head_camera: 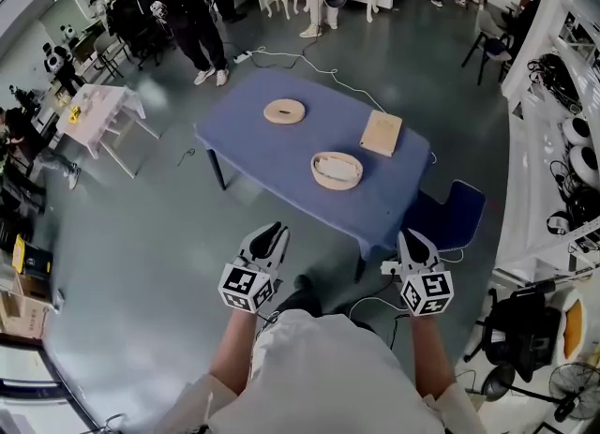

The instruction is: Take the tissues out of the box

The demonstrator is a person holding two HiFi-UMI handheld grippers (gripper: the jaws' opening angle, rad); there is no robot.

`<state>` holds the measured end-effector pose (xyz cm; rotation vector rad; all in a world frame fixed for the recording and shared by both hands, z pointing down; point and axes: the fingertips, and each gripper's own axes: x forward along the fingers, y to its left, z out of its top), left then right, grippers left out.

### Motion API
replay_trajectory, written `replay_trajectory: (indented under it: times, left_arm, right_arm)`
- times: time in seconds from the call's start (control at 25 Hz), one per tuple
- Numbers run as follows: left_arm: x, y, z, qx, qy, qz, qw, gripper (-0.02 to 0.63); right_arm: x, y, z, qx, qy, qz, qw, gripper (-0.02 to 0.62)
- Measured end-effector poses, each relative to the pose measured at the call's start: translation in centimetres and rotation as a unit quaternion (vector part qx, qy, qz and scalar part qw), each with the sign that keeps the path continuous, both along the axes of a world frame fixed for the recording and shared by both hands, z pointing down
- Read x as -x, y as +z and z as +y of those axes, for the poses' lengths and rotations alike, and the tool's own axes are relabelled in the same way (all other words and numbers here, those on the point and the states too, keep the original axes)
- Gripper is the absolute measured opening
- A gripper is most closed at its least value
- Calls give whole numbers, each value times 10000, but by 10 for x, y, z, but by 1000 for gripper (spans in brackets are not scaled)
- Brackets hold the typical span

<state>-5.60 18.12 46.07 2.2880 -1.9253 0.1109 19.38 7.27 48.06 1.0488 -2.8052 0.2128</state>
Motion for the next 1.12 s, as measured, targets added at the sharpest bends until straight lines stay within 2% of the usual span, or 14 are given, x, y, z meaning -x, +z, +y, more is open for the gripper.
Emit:
replay_trajectory:
  times: [0.32, 0.68, 0.92, 1.12]
  left_arm:
    - [34, 6, -34, 25, 124, 74, 9999, 72]
    - [107, 13, -112, 169, 471, 194, 9986, 72]
    - [154, 24, -175, 276, 1058, 127, 9939, 72]
    - [169, 38, -218, 420, 1525, 118, 9873, 72]
  right_arm:
    - [31, 13, -32, 107, 146, 147, 9997, 38]
    - [101, 13, -89, 114, 413, 426, 9982, 38]
    - [150, 16, -128, 189, 801, 583, 9949, 38]
    - [163, 27, -151, 314, 1163, 682, 9904, 38]
